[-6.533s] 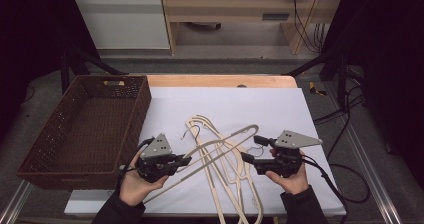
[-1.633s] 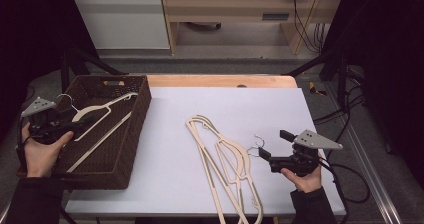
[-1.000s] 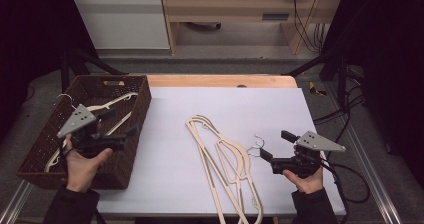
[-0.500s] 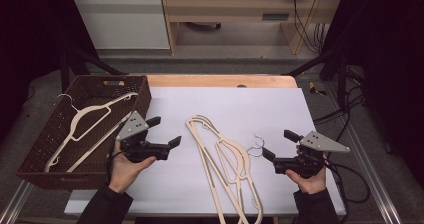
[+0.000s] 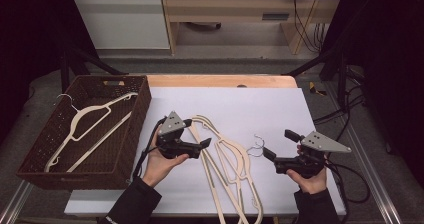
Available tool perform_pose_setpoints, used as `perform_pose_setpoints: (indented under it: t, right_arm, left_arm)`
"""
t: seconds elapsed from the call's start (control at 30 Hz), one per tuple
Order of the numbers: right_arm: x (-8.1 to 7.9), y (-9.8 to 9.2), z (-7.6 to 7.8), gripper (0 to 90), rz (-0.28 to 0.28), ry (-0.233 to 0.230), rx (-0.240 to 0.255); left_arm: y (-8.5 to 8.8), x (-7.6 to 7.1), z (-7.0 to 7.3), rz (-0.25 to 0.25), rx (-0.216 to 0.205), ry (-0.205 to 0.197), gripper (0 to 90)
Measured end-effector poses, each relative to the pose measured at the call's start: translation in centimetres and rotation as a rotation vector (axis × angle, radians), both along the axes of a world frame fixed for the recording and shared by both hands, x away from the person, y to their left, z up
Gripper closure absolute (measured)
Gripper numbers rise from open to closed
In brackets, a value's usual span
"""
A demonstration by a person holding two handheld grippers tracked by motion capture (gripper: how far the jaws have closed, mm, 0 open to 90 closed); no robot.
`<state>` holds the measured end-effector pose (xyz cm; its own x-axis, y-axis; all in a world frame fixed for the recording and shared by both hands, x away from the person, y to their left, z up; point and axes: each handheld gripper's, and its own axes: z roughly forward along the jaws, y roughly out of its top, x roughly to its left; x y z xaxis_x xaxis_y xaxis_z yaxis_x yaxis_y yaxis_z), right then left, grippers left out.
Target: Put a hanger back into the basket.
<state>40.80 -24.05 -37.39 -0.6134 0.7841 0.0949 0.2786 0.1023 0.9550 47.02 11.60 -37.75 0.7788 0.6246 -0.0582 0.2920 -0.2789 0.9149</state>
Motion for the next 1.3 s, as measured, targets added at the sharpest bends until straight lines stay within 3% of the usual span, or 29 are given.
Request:
perform_pose_setpoints:
  t: [0.37,0.77,1.1,1.3]
  right_arm:
    - [-0.1,-0.1,0.1,4.1,0.010,-0.009,0.003]
    - [-0.2,-0.4,0.2,3.8,0.012,-0.024,0.006]
    - [-0.2,-0.5,0.3,3.8,0.010,-0.026,0.009]
    - [-0.2,-0.5,0.3,3.8,0.013,-0.024,0.005]
  left_arm:
    - [-4.7,2.0,-2.3,-0.053,0.068,0.055,10.7]
    - [-9.0,3.6,-3.8,-0.095,0.142,0.084,14.8]
    - [-13.3,4.6,-6.3,-0.129,0.242,0.112,19.5]
    - [-14.5,5.3,-7.6,-0.127,0.237,0.149,23.8]
